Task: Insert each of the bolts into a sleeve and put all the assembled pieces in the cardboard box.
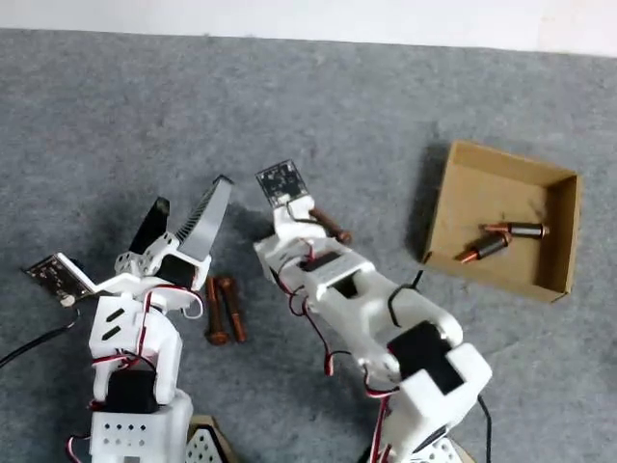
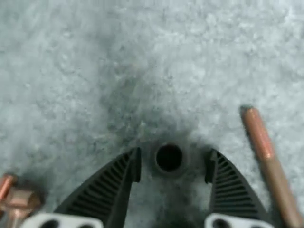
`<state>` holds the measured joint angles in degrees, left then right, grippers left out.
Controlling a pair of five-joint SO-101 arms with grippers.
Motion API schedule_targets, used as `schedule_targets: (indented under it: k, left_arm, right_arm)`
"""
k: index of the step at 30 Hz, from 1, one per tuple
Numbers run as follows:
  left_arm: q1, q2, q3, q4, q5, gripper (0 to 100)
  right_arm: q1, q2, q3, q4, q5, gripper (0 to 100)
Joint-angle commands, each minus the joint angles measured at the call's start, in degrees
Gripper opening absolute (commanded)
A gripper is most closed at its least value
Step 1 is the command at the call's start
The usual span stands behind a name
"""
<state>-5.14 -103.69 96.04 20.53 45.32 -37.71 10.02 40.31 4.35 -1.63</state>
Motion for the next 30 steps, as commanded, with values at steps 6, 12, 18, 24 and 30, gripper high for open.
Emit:
schedule_targets:
  k: [6,12,18,24,30]
  left_arm:
    - [-0.5,-1.3,1.1,-0.2,0.5,45]
    - [-0.4,-1.3,1.1,-0.1,0.5,45]
    - [-0.5,-1.3,1.1,-0.1,0.5,45]
    - [-0.5,-1.3,1.1,0.0,0.5,45]
    - [-0.5,-1.3,1.1,-0.1,0.5,45]
  right_arm:
    - [0.6,0.7,-3.6,-1.5,0.4,0.4]
    - [1.0,-1.6,-3.3,-1.5,0.4,0.5]
    - [1.1,-14.5,4.4,-1.0,0.7,0.5]
    - [2.7,-27.7,9.6,20.8,10.5,0.5]
    - [10.8,-42.7,12.3,38.7,10.1,0.5]
